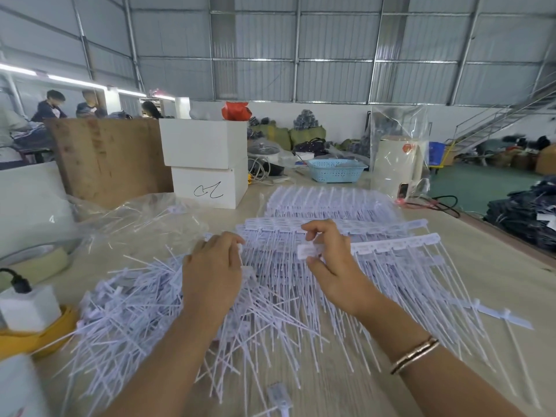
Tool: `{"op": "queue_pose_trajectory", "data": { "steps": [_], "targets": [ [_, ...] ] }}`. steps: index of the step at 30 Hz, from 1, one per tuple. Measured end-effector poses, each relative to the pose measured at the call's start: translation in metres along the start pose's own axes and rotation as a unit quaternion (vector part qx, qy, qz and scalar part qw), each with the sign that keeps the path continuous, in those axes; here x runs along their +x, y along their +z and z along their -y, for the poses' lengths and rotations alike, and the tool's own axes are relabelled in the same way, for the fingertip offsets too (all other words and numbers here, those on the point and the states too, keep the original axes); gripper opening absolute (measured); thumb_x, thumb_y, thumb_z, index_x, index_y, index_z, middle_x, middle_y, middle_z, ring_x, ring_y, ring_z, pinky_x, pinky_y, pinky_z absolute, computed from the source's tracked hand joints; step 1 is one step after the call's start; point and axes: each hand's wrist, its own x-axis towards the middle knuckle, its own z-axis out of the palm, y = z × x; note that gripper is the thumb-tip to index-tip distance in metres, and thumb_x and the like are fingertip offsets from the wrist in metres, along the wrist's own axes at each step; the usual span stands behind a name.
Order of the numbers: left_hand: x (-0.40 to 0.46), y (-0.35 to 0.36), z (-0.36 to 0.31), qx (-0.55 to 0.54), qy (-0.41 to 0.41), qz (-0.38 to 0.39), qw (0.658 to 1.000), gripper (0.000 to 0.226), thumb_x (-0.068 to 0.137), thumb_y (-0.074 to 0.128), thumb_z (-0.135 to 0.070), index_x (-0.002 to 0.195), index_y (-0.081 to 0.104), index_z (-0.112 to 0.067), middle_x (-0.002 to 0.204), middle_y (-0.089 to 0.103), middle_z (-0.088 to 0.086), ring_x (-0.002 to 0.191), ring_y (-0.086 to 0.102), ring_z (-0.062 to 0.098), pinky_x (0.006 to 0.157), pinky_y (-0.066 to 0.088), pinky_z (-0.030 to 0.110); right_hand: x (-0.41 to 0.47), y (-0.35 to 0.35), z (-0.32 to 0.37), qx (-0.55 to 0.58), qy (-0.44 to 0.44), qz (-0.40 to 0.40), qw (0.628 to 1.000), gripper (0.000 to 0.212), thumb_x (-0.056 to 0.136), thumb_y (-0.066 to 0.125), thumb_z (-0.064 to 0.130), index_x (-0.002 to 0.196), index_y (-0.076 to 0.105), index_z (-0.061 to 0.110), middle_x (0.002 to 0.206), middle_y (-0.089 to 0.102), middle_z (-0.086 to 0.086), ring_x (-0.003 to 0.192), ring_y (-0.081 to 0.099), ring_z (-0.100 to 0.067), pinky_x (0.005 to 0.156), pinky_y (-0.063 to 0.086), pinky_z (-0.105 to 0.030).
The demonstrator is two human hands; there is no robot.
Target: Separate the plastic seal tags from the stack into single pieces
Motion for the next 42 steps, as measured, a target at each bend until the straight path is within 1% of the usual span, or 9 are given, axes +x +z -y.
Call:
{"op": "queue_pose_trajectory", "data": {
  "steps": [4, 8, 11, 18, 25, 29, 33, 38, 42],
  "targets": [
    [0.001, 0.0, -0.011, 0.146, 0.027, 0.032, 0.988, 0.045, 0.101, 0.028, -0.037, 0.108, 0.067, -0.016, 0.115, 0.06, 0.002, 0.108, 0.047, 0.026, 0.09, 0.033, 0.039, 0.008, 0.002, -0.003, -0.012, -0.009, 0.059, 0.998, 0.056, 0.088, 0.035, 0.0, 0.114, 0.021, 0.047, 0.109, 0.026, 0.031, 0.1, 0.027, 0.009, 0.082, 0.028, -0.023],
    [0.006, 0.0, -0.048, -0.2, 0.022, 0.127, 0.971, 0.039, 0.092, 0.035, -0.054, 0.093, 0.064, -0.028, 0.07, 0.062, -0.01, 0.069, 0.057, 0.006, 0.063, 0.041, 0.024, 0.023, 0.001, 0.0, -0.017, -0.031, 0.083, 0.996, 0.052, 0.088, 0.037, -0.005, 0.123, 0.025, 0.031, 0.108, 0.03, 0.015, 0.1, 0.036, -0.008, 0.088, 0.033, -0.027],
    [0.011, 0.005, -0.061, -0.276, -0.013, 0.147, 0.95, 0.01, 0.092, 0.054, -0.034, 0.084, 0.059, -0.033, 0.064, 0.063, -0.007, 0.051, 0.056, 0.0, 0.05, 0.038, 0.017, 0.031, -0.008, 0.005, 0.015, -0.046, 0.089, 0.995, 0.047, 0.089, 0.042, -0.004, 0.122, 0.028, 0.028, 0.11, 0.038, 0.01, 0.096, 0.048, -0.011, 0.09, 0.043, -0.039],
    [0.01, -0.001, -0.047, -0.333, -0.013, 0.121, 0.935, 0.012, 0.094, 0.055, -0.017, 0.086, 0.059, -0.023, 0.073, 0.067, -0.008, 0.059, 0.062, -0.007, 0.045, 0.036, 0.01, 0.05, -0.049, 0.0, -0.185, -0.001, 0.199, 0.963, 0.015, 0.095, 0.053, 0.032, 0.104, 0.063, 0.025, 0.081, 0.064, 0.003, 0.071, 0.056, -0.012, 0.072, 0.042, -0.033],
    [0.014, -0.004, -0.047, -0.331, -0.049, 0.114, 0.936, 0.014, 0.089, 0.063, -0.026, 0.076, 0.061, -0.03, 0.071, 0.069, -0.001, 0.076, 0.064, 0.033, 0.062, 0.049, 0.039, 0.069, -0.048, 0.017, -0.108, 0.043, 0.266, 0.957, 0.016, 0.091, 0.059, 0.035, 0.094, 0.066, 0.021, 0.084, 0.062, 0.004, 0.059, 0.051, 0.003, 0.065, 0.042, -0.022],
    [0.018, -0.008, -0.048, -0.361, -0.088, 0.126, 0.92, 0.012, 0.086, 0.067, -0.029, 0.077, 0.066, -0.021, 0.067, 0.069, -0.002, 0.062, 0.066, 0.011, 0.063, 0.053, 0.029, 0.074, -0.044, 0.022, -0.117, 0.033, 0.267, 0.956, 0.024, 0.091, 0.06, 0.029, 0.094, 0.071, 0.008, 0.087, 0.067, -0.01, 0.048, 0.048, 0.001, 0.051, 0.039, -0.012],
    [0.019, -0.011, -0.048, -0.46, -0.165, 0.154, 0.859, 0.022, 0.089, 0.064, -0.024, 0.071, 0.062, -0.011, 0.051, 0.058, -0.008, 0.047, 0.052, 0.004, 0.05, 0.045, 0.014, 0.069, -0.038, 0.025, -0.117, -0.003, 0.2, 0.973, 0.019, 0.089, 0.062, 0.029, 0.083, 0.07, 0.013, 0.071, 0.064, 0.002, 0.058, 0.053, -0.001, 0.062, 0.045, -0.021],
    [0.024, -0.012, -0.04, -0.626, -0.345, 0.12, 0.689, 0.025, 0.092, 0.059, -0.011, 0.067, 0.055, -0.009, 0.048, 0.048, -0.001, 0.039, 0.042, 0.007, 0.038, 0.037, 0.016, 0.058, -0.033, 0.031, -0.222, -0.099, 0.1, 0.965, 0.024, 0.096, 0.05, 0.036, 0.098, 0.07, 0.022, 0.088, 0.07, 0.004, 0.081, 0.061, -0.017, 0.07, 0.049, -0.037],
    [0.024, -0.013, -0.008, -0.328, -0.233, 0.029, 0.915, 0.023, 0.093, 0.058, -0.023, 0.07, 0.06, -0.019, 0.056, 0.058, -0.006, 0.045, 0.051, 0.004, 0.048, 0.037, 0.015, 0.055, -0.044, 0.032, -0.278, -0.106, 0.127, 0.946, 0.027, 0.099, 0.042, 0.036, 0.117, 0.061, 0.031, 0.097, 0.06, 0.01, 0.081, 0.057, -0.013, 0.072, 0.042, -0.03]
  ]
}}
